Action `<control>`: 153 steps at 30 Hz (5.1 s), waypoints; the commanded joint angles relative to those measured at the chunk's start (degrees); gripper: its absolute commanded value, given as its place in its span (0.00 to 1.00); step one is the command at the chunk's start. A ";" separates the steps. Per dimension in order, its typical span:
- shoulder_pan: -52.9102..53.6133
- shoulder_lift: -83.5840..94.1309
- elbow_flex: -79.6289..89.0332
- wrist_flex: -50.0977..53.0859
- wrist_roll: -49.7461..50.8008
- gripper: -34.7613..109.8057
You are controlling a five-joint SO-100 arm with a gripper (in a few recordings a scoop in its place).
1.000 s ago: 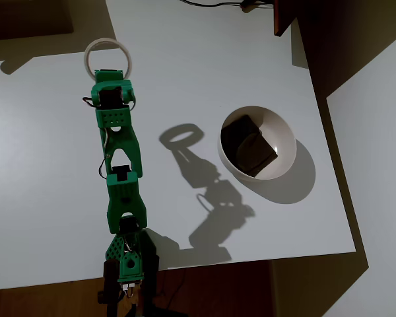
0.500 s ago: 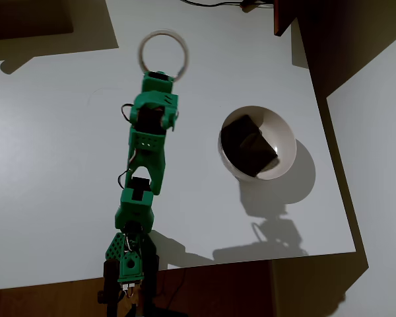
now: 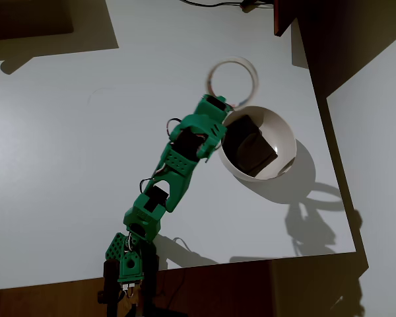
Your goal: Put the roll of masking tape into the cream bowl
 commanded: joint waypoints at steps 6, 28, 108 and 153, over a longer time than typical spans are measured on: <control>12.92 -3.60 -3.52 -6.94 -0.88 0.18; 21.09 -24.79 -3.60 -14.41 -2.46 0.18; -40.87 21.01 2.81 20.57 10.11 0.18; -42.28 79.80 109.16 -20.04 2.37 0.18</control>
